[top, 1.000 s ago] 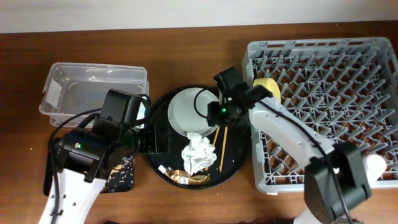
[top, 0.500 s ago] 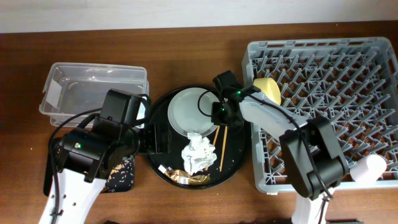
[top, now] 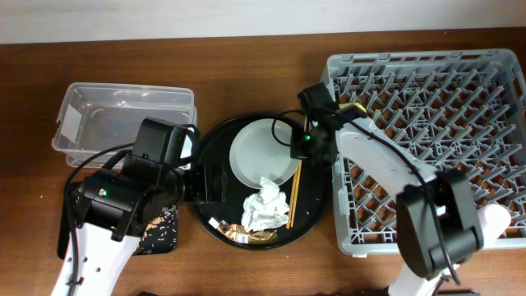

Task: Sort waste into correct bins and load items into the dishwasher rack
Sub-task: 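Lift the white plate and carry it over the rack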

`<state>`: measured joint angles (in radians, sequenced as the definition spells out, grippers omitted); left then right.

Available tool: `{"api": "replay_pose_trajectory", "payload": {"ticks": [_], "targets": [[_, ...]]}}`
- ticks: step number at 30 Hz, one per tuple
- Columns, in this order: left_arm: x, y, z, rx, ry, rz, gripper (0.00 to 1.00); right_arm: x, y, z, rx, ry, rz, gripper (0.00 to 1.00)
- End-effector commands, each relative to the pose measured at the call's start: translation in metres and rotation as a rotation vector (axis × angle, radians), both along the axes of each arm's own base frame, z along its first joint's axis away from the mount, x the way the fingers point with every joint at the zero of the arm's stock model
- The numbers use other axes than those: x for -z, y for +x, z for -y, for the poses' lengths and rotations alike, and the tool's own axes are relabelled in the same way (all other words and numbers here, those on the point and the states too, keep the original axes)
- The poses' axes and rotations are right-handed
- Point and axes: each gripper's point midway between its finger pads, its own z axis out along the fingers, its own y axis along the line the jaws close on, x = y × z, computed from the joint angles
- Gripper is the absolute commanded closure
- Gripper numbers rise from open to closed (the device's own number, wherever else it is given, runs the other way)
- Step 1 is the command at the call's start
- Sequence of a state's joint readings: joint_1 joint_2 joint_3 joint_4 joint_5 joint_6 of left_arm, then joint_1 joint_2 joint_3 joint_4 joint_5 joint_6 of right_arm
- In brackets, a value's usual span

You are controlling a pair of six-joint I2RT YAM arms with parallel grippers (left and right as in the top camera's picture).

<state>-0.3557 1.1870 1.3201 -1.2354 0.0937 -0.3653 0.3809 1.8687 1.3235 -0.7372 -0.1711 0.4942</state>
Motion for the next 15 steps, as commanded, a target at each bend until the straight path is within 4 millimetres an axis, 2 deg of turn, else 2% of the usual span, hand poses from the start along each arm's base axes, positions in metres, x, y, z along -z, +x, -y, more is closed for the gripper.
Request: {"api": "replay_pose_trajectory", "payload": {"ticks": [1, 3, 5, 8, 9, 10, 11, 13, 15], "targets": [[-0.001, 0.0, 0.0, 0.008, -0.002, 0.003, 0.01, -0.011, -0.004, 0.001, -0.019, 0.003, 0.009, 0.96], [-0.001, 0.0, 0.0, 0.008, -0.002, 0.003, 0.01, -0.015, -0.009, 0.003, -0.031, -0.003, 0.002, 0.96], [-0.001, 0.0, 0.0, 0.008, -0.002, 0.003, 0.01, -0.041, -0.008, 0.006, -0.063, -0.009, 0.058, 0.96], [-0.001, 0.0, 0.0, 0.008, -0.002, 0.003, 0.0, -0.117, -0.008, 0.029, -0.016, -0.082, 0.209, 0.96], [-0.001, 0.0, 0.0, 0.008, -0.002, 0.003, 0.0, -0.136, -0.01, 0.037, -0.001, -0.102, 0.249, 0.96], [-0.001, 0.0, 0.0, 0.008, -0.002, 0.003, 0.01, -0.175, -0.016, 0.053, 0.035, -0.145, 0.336, 0.96], [-0.001, 0.0, 0.0, 0.008, -0.002, 0.003, 0.01, -0.199, -0.023, 0.066, 0.062, -0.177, 0.391, 0.96], [-0.001, 0.0, 0.0, 0.008, -0.002, 0.003, 0.01, -0.233, -0.036, 0.101, 0.144, -0.296, 0.487, 0.96], [-0.001, 0.0, 0.0, 0.008, -0.002, 0.003, 0.01, -0.267, -0.057, 0.159, 0.288, -0.538, 0.585, 0.96]]}}
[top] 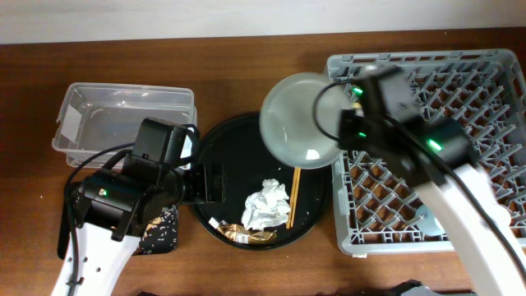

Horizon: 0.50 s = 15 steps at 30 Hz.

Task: Sort waste into correct bins and load items into the dishwasher rack
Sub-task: 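Lift the white plate and carry it over the rack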

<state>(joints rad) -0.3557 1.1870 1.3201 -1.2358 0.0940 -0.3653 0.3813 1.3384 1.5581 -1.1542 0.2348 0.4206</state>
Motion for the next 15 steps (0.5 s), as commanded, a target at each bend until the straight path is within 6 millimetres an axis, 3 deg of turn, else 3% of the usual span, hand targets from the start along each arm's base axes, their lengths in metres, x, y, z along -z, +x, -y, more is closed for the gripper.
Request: {"api": "replay_pose_trajectory", "payload": {"ticks": [1, 2, 4, 8, 9, 13, 15], "targets": [[-0.001, 0.0, 0.0, 0.008, -0.002, 0.003, 0.0, -0.056, -0.024, 0.098, 0.335, -0.396, 0.188, 0.96], [-0.001, 0.0, 0.0, 0.008, -0.001, 0.004, 0.01, -0.071, -0.034, 0.119, 0.418, -0.503, 0.224, 0.96], [-0.001, 0.0, 0.0, 0.008, -0.001, 0.004, 0.01, -0.092, -0.044, 0.142, 0.531, -0.652, 0.273, 0.96], [-0.001, 0.0, 0.0, 0.008, -0.001, 0.004, 0.01, -0.105, -0.04, 0.155, 0.634, -0.858, 0.284, 0.96], [-0.001, 0.0, 0.0, 0.008, -0.001, 0.004, 0.01, -0.102, -0.035, 0.158, 0.649, -0.902, 0.263, 0.96], [-0.001, 0.0, 0.0, 0.008, -0.001, 0.004, 0.01, -0.05, -0.006, 0.184, 0.651, -0.998, 0.033, 0.96], [-0.001, 0.0, 0.0, 0.008, -0.001, 0.004, 0.01, -0.036, 0.002, 0.194, 0.668, -1.022, -0.02, 0.96]]}}
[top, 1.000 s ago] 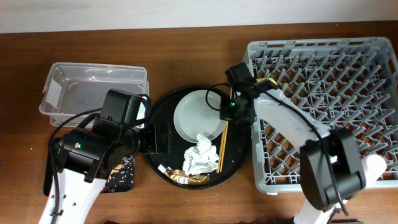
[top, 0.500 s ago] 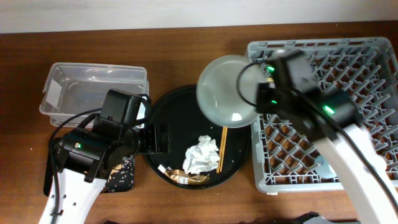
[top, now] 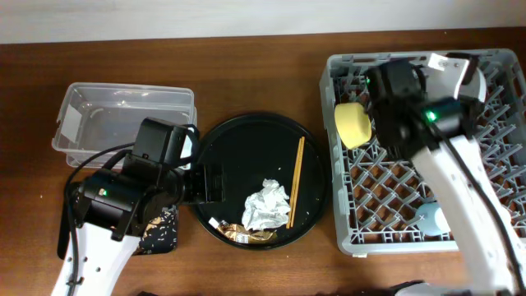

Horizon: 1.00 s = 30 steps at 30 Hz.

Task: Sort waste into correct bins and load items into the dishwasher rack
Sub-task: 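Lift the white plate and carry it over the rack, then lower the white plate upright into the rack slots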

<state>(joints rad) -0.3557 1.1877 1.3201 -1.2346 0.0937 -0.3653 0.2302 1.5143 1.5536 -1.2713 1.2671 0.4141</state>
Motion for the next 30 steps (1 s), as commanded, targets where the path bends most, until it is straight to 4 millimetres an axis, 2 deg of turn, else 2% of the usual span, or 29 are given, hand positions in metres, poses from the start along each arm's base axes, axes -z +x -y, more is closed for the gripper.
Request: {"api": "replay_pose_trajectory", "payload": {"ticks": [1, 7, 10, 14, 19, 21, 24, 26, 29, 30], "targets": [[-0.001, 0.0, 0.0, 0.008, -0.001, 0.003, 0.0, 0.009, 0.006, 0.02, 0.078, -0.051, -0.032, 0.96], [-0.001, 0.0, 0.0, 0.008, -0.002, 0.003, 0.01, 0.038, 0.027, 0.035, 0.122, -0.078, -0.123, 0.96], [-0.001, 0.0, 0.0, 0.008, -0.002, 0.003, 0.01, 0.047, 0.036, 0.049, 0.147, -0.1, -0.172, 0.96], [-0.001, 0.0, 0.0, 0.008, -0.002, 0.003, 0.0, 0.051, 0.038, 0.053, 0.142, -0.103, -0.218, 0.96], [-0.001, 0.0, 0.0, 0.008, -0.001, 0.003, 0.01, 0.046, 0.052, 0.061, 0.053, -0.176, -0.483, 0.96], [-0.001, 0.0, 0.0, 0.008, -0.002, 0.003, 0.01, 0.046, 0.058, 0.06, 0.027, -0.175, -0.502, 0.96], [-0.001, 0.0, 0.0, 0.008, -0.002, 0.003, 0.01, 0.061, 0.072, 0.045, -0.104, -0.122, -0.567, 0.96], [-0.001, 0.0, 0.0, 0.008, -0.002, 0.003, 0.01, 0.058, 0.079, 0.04, -0.132, -0.139, -0.575, 0.96], [-0.001, 0.0, 0.0, 0.008, -0.001, 0.003, 0.01, 0.056, 0.103, 0.029, -0.244, -0.151, -0.581, 0.96], [-0.001, 0.0, 0.0, 0.008, -0.002, 0.003, 0.01, 0.056, 0.105, 0.028, -0.251, -0.148, -0.57, 0.96]]}}
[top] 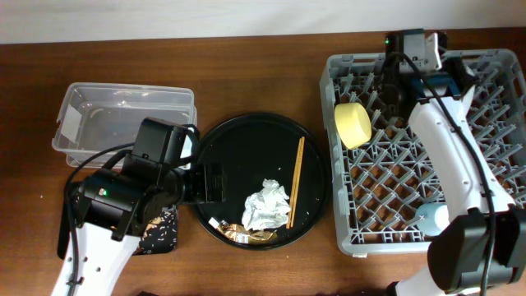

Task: Sort waste into correct bins and load items into the dishwasher rack
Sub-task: 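Lower the white plate upright into the rack slots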

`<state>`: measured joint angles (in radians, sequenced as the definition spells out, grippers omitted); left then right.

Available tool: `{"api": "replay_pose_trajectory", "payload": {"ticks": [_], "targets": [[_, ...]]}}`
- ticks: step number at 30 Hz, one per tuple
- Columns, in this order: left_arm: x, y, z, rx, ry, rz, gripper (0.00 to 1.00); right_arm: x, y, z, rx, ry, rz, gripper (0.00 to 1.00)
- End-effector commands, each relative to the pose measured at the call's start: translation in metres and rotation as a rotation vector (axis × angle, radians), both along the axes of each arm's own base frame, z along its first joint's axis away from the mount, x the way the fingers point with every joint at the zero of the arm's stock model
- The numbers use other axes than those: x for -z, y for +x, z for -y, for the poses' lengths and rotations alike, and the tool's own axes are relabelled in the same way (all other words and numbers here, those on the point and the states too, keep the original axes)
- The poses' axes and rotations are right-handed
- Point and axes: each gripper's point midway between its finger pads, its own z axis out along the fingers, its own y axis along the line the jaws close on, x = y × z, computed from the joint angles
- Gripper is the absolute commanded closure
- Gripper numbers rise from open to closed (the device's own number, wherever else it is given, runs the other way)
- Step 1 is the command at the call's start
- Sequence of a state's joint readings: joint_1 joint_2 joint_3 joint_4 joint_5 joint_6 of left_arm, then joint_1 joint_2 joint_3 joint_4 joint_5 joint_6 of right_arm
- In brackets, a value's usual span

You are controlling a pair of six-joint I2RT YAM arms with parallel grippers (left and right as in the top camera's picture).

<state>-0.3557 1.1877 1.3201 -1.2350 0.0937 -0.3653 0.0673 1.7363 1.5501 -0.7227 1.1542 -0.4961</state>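
Observation:
A black round tray (238, 148) holds a crumpled white paper (265, 205), a wooden chopstick pair (296, 182) and some brown and gold wrappers (246, 233). The grey dishwasher rack (493, 123) carries a pale yellow bowl (353, 123) at its left edge. My right gripper (386, 92) hangs over the rack's back left part, its jaws hidden under the wrist. The white plate does not show clearly. My left gripper (210, 182) rests at the tray's left rim, and I cannot make out its jaws.
A clear plastic bin (123, 123) stands at the back left. A dark speckled bin (160, 232) lies partly under my left arm. My right arm's white links stretch across the middle of the rack.
My right wrist has moved toward the rack's back edge and turned. The white plate's edge, seen by the gripper before, no longer shows. The left arm and the tray's contents are unchanged.
My right gripper was at the white plate on the black tray. Then it held the plate above the tray's right side, and then edge-on over the rack's back. Now the gripper is at the rack's back left. The left arm stayed still throughout.

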Motion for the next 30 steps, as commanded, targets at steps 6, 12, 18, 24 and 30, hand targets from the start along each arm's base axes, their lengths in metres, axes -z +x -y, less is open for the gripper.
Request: {"api": "replay_pose_trajectory", "payload": {"ticks": [6, 12, 18, 24, 30], "targets": [[-0.001, 0.0, 0.0, 0.008, -0.002, 0.003, 0.01, 0.028, 0.033, -0.04, -0.249, 0.197, -0.049, 0.96], [-0.001, 0.0, 0.0, 0.008, -0.002, 0.003, 0.01, 0.048, 0.04, -0.061, -0.304, 0.363, -0.008, 0.96], [-0.001, 0.0, 0.0, 0.008, -0.002, 0.003, 0.01, 0.054, 0.042, -0.067, -0.334, 0.407, -0.02, 0.89], [-0.001, 0.0, 0.0, 0.008, -0.002, 0.003, 0.01, 0.023, 0.018, -0.051, -0.183, 0.397, 0.142, 0.02], [-0.001, 0.0, 0.0, 0.008, -0.002, 0.003, 0.01, -0.045, -0.043, -0.084, -0.2, 0.655, 0.388, 0.02]]}}
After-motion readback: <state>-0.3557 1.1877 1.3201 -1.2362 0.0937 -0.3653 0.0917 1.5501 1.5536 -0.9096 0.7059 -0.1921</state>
